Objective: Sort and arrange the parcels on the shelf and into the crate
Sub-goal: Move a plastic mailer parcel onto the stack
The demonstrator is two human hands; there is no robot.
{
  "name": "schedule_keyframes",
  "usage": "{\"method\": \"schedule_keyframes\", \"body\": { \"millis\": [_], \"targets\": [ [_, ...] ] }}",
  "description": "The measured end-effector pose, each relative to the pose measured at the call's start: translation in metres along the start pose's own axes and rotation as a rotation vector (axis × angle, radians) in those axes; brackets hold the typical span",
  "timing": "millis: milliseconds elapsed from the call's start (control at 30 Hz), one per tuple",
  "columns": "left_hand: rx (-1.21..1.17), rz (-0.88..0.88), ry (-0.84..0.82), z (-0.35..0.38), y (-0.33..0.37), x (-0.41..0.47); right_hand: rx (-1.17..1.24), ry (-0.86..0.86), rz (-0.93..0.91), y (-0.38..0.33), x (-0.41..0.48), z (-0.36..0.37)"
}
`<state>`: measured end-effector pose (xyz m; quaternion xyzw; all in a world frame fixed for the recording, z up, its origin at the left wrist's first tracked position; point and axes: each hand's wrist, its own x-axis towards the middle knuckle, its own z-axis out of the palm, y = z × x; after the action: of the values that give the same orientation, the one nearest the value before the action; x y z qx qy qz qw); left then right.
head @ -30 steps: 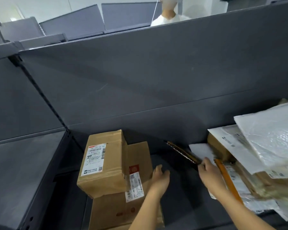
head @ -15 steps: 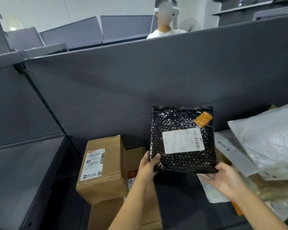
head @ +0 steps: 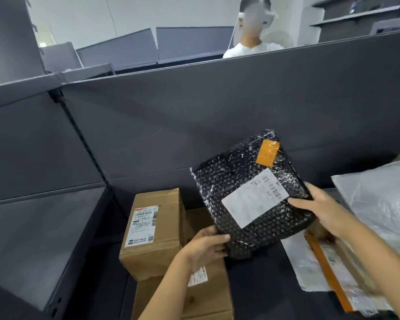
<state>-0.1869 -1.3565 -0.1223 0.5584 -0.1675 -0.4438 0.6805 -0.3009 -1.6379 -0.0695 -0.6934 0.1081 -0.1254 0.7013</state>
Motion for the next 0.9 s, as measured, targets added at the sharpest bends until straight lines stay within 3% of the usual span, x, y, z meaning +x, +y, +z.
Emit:
{"method": "schedule_keyframes", "body": {
  "millis": [200,300,400,467,567,733,900],
  "targets": [
    [-0.335,0.202,0.232,-0.006,0.027,-0.006,-0.311,-0.311,0.148,-0.04,0.018,-0.017],
    [-0.398,0.257,0.309,-0.006,0.028,-0.005,-0.321,-0.108,0.016,-0.038,0.022,-0.013],
    [-0.544,0.317,0.39,-0.004,0.023,-0.001,0.191,0.192,-0.016,-0.025,0.022,-0.01],
    [-0.629,0.345,0.409,-0.001,0.021,0.003,0.356,0.084,0.089,-0.007,0.014,-0.001],
    [-0.706,0.337,0.411,0.004,0.018,0.01,0.279,-0.148,0.206,0.022,0.001,0.036],
    [-0.742,0.281,0.364,0.006,0.008,0.009,0.344,0.084,0.22,0.033,0.005,0.061],
    [-0.519,0.207,0.307,-0.005,-0.002,0.004,0.185,0.09,0.17,0.022,0.002,0.041]
  ]
}}
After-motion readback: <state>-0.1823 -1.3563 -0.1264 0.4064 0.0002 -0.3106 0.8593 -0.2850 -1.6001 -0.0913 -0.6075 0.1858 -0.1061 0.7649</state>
